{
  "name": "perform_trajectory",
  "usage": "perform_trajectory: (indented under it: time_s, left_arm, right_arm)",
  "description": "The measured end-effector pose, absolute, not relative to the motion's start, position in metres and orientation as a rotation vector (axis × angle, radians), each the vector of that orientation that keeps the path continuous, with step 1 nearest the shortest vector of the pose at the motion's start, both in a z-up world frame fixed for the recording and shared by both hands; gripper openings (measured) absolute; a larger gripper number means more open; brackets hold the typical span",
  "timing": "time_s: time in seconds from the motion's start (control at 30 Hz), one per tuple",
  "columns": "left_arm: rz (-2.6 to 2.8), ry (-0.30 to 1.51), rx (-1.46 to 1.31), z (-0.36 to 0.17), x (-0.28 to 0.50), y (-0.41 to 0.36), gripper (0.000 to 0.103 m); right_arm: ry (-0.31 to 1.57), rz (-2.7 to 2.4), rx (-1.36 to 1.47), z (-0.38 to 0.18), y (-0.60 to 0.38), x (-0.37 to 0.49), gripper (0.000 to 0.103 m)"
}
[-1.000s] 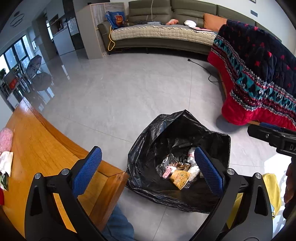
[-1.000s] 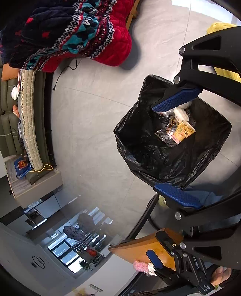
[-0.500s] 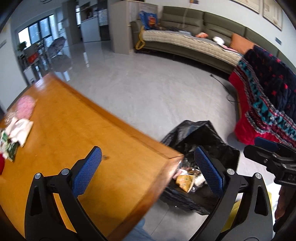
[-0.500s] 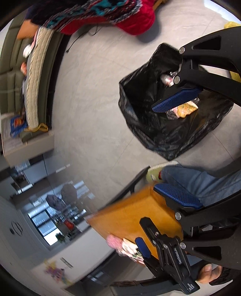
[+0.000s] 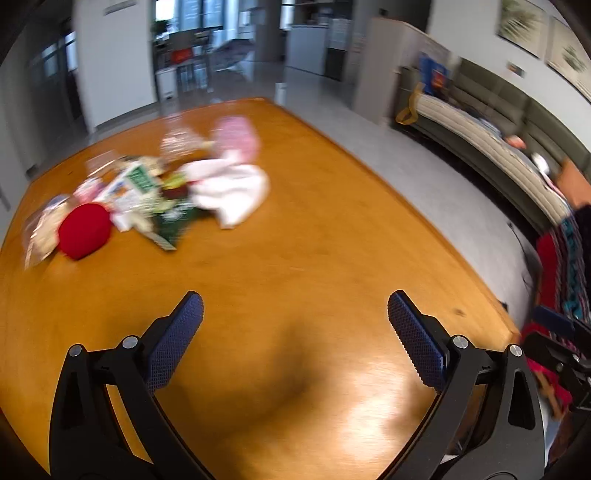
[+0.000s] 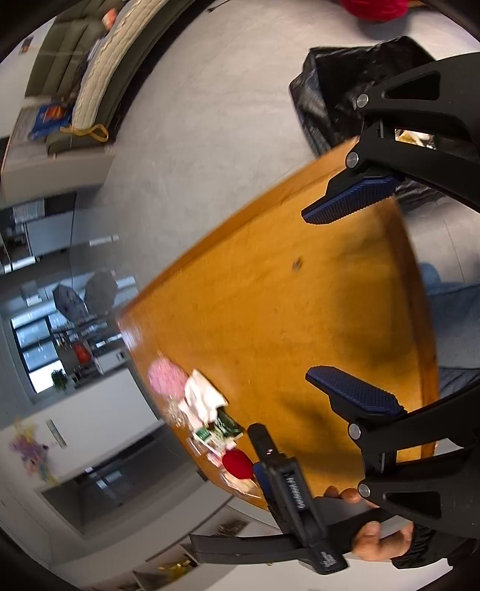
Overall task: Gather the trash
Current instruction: 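Grasp the red ping-pong paddle with the left gripper while the right grasps the white cloth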
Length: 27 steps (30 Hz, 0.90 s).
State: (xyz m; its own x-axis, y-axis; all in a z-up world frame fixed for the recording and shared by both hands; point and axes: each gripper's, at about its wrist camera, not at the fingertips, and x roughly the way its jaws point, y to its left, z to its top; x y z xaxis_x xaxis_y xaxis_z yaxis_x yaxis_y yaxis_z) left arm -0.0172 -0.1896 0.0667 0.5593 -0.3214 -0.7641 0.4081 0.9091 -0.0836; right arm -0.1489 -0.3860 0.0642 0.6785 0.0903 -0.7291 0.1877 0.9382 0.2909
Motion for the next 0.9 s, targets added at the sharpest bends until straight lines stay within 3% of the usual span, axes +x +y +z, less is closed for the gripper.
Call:
perform_trajectory:
  time_s: [0.33, 0.6, 0.63, 0.67, 0.7, 0.9]
  left_arm:
    - [-0.122, 0.934, -0.002, 0.053, 0.074, -0.068, 0.097]
    - [-0.092, 0.985, 0.014, 0.036, 0.131, -0.049, 0.097]
    - [-0.086, 0.972, 0.042, 0.035, 0.135, -0.050, 0.094]
    - [-0.084, 0.964, 0.059, 0.034, 0.137, -0.050, 0.082]
    - [-0.076, 0.952, 0.079, 0.034, 0.139, -0.050, 0.078]
    - [-0.145, 0.938, 0.061, 0.037, 0.136, -0.040, 0.075]
  right_arm:
    - [0.894, 0.087, 0.280, 0.058, -0.331, -0.077, 0.080]
    - [0.924, 0.147, 0.241, 0.053, -0.312, -0.045, 0.080]
    - [0.926, 0.151, 0.239, 0.052, -0.311, -0.042, 0.080]
    - [0.928, 0.155, 0.236, 0.052, -0.309, -0.039, 0.080]
    - [0.928, 0.159, 0.234, 0.052, -0.308, -0.034, 0.080]
    - [0.910, 0.225, 0.221, 0.054, -0.292, 0.009, 0.080]
